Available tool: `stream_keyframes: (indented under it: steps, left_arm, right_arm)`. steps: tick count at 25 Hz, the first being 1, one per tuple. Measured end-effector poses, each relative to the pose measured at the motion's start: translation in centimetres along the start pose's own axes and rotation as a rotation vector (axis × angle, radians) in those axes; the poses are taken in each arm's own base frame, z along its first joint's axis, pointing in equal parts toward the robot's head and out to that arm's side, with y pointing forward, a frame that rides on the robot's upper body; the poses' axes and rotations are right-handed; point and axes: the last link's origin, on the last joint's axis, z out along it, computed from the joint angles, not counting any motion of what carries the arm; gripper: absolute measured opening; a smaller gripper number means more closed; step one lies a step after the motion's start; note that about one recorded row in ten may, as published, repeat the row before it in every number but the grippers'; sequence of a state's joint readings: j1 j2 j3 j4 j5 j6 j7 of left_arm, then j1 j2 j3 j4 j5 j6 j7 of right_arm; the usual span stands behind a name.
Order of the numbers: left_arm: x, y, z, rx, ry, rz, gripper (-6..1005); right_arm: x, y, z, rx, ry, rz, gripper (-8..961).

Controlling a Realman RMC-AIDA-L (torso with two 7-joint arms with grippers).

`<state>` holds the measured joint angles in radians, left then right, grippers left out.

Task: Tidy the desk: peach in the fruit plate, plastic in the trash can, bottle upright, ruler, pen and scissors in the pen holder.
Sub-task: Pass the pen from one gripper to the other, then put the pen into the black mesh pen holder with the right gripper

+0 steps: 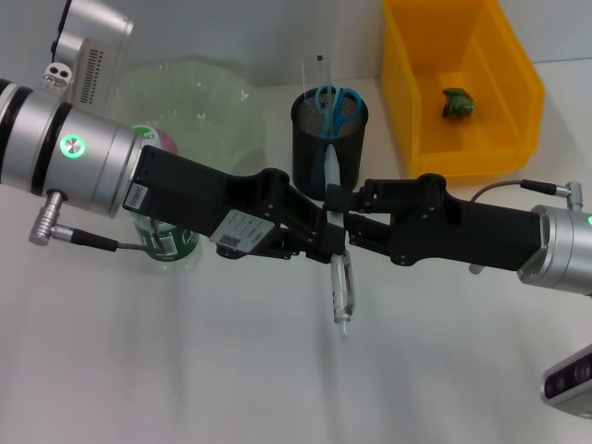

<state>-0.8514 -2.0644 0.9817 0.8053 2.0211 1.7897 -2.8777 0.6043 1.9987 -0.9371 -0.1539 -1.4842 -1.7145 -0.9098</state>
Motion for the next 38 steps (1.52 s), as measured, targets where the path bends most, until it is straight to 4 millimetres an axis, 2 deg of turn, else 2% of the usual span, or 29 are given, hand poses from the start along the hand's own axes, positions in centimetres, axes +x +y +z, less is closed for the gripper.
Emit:
stream_keyframes:
  steps: [9, 15, 24, 30, 36, 38]
  left_arm:
    - [0.0, 0.0, -0.2, -0.001, 0.001, -0.001, 132]
    - [0.0, -0.1, -0.2, -0.001, 0.0, 0.002, 132]
    - [-0.3, -0.4, 0.2, -0.018, -0.021, -0.033, 131]
    - [-0.2, -0.5, -0.5, -0.018, -0.002, -0.026, 296]
    - [-0.3, -0.5, -1.6, -0.024, 0.033, 0.028, 512]
    - [-0.5, -0.6, -2.0, -0.025, 0.049, 0.064, 707]
  right_arm:
    - [0.0, 0.0, -0.1, -0.009, -0.008, -0.007, 236]
    - [0.0, 0.0, -0.1, -0.009, -0.01, -0.008, 140]
    - [-0.1, 0.0, -0.1, -0.006, -0.01, -0.026, 145]
    - [-0.1, 0.0, -0.2, -0.003, -0.004, -0.018, 153]
    - [0.0, 0.1, -0.7, 0.006, 0.033, 0.054, 161]
    - [0.1, 0.0, -1.0, 0.021, 0.06, 0.107, 164]
